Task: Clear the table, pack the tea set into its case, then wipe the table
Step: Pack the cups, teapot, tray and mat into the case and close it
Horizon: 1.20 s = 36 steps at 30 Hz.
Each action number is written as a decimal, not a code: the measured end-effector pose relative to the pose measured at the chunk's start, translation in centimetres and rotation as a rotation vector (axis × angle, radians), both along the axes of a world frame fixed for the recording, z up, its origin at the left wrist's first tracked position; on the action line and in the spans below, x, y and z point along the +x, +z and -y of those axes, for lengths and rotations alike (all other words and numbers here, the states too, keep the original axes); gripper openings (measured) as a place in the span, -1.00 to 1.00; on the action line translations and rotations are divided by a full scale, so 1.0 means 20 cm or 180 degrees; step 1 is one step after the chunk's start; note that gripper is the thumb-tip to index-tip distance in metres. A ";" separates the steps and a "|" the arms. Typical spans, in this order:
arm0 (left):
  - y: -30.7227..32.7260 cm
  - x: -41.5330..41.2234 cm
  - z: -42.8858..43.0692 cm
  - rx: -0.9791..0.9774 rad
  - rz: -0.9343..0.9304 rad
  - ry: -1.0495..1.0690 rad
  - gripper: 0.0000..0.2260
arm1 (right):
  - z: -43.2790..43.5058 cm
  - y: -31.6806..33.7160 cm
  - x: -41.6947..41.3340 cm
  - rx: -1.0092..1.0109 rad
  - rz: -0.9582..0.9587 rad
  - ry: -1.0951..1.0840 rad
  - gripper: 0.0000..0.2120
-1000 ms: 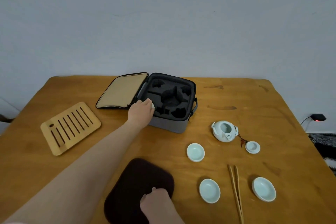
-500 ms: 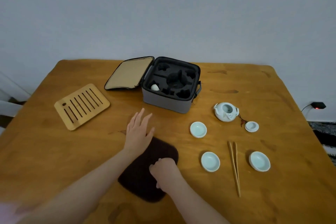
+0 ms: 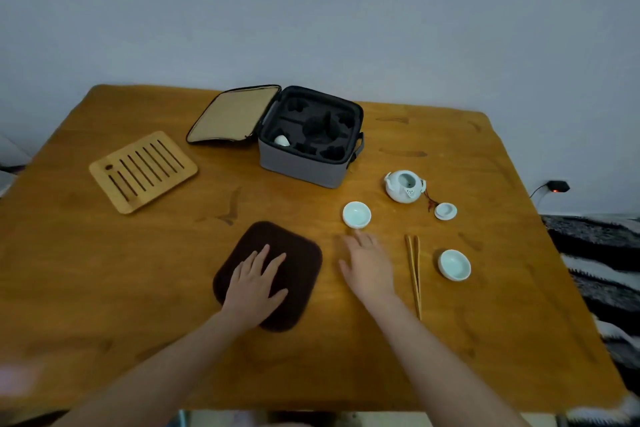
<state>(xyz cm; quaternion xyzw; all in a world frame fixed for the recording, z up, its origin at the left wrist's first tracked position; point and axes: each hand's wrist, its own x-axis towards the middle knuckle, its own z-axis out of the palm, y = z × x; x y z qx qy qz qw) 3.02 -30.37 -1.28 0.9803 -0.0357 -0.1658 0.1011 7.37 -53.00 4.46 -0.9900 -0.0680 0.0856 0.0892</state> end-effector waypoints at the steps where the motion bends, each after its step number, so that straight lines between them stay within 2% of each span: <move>1: 0.00 0.00 0.01 0.0045 -0.0029 -0.0042 -0.35 | 0.05 0.00 0.01 -0.0091 -0.0093 -0.0235 -0.45; 5: 0.01 0.02 0.06 0.0052 -0.0071 0.0035 -0.32 | 0.16 -0.02 0.05 -0.0269 -0.0790 -0.0710 -0.31; 8: 0.04 0.07 0.08 -0.0022 0.0041 0.0190 -0.32 | 0.16 -0.06 0.06 -0.0121 -0.1077 -0.0868 -0.31; 11: 0.08 0.14 0.09 -0.0090 0.0141 0.0297 -0.33 | 0.14 -0.11 0.06 0.0073 -0.0954 -0.0937 -0.35; 15: 0.20 0.34 0.12 -0.0186 0.0446 0.0445 -0.35 | 0.15 -0.06 0.16 0.0641 -0.0497 -0.1001 -0.42; 18: 0.31 0.60 0.16 -0.0362 0.0869 0.0520 -0.36 | 0.16 0.07 0.36 0.0986 -0.0049 -0.0854 -0.47; 22: 0.43 0.95 0.20 -0.0397 0.1190 0.0397 -0.38 | 0.14 0.25 0.71 0.1172 0.0234 -0.0666 -0.41; 25: 0.42 1.11 0.16 -0.0155 0.0937 0.0338 -0.45 | 0.08 0.32 0.96 0.1213 0.0151 -0.0452 -0.38; 28: 0.35 1.13 0.12 -0.0200 0.0818 0.0288 -0.56 | -0.02 0.33 1.11 0.1312 -0.0130 -0.0384 -0.37; 32: 0.29 1.11 0.09 -0.0319 0.1061 0.0314 -0.69 | -0.14 0.29 1.21 0.0749 -0.0431 -0.0229 -0.64; 36: 0.29 1.09 0.02 -0.0599 0.0892 0.0313 -0.75 | -0.18 0.28 1.27 0.0602 -0.0717 -0.0189 -0.60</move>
